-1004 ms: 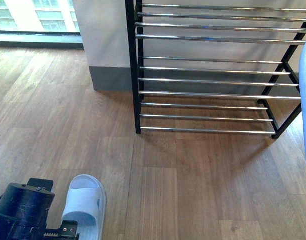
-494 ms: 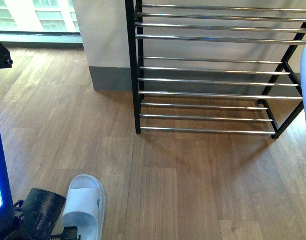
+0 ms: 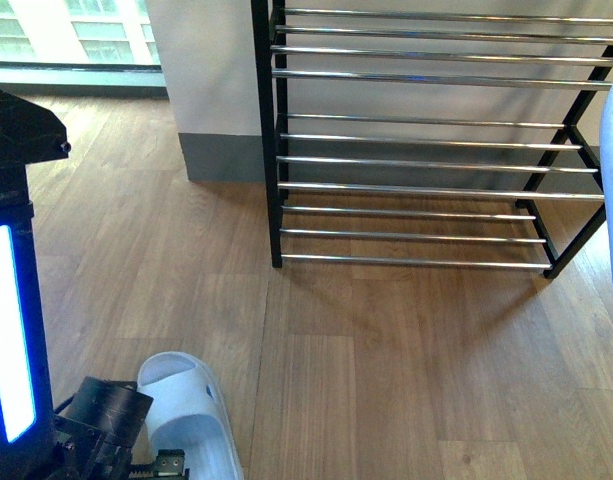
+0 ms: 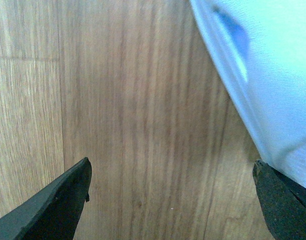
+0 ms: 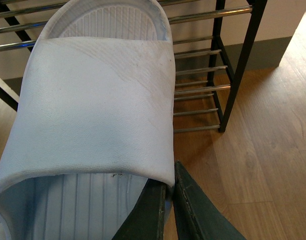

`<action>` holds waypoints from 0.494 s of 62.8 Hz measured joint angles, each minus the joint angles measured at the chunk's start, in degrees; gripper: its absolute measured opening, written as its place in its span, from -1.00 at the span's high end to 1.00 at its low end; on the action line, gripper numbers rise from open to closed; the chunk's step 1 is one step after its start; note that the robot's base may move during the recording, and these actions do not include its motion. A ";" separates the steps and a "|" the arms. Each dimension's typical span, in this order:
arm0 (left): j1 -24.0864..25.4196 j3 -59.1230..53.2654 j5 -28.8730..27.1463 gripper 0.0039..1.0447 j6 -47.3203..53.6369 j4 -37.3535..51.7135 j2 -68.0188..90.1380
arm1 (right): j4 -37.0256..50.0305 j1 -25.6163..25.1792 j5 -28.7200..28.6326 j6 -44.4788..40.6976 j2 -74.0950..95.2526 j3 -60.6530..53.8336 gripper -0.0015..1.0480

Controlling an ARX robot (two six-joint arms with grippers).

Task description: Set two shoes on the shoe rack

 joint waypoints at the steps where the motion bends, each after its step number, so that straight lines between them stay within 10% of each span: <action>1: -0.07 0.00 0.20 -0.83 0.31 0.02 -0.39 | 0.00 0.00 0.00 0.00 0.00 0.00 0.97; 31: -3.93 10.97 -8.07 -0.83 -0.92 -19.30 -8.26 | 0.00 0.00 0.00 0.00 0.00 0.00 0.97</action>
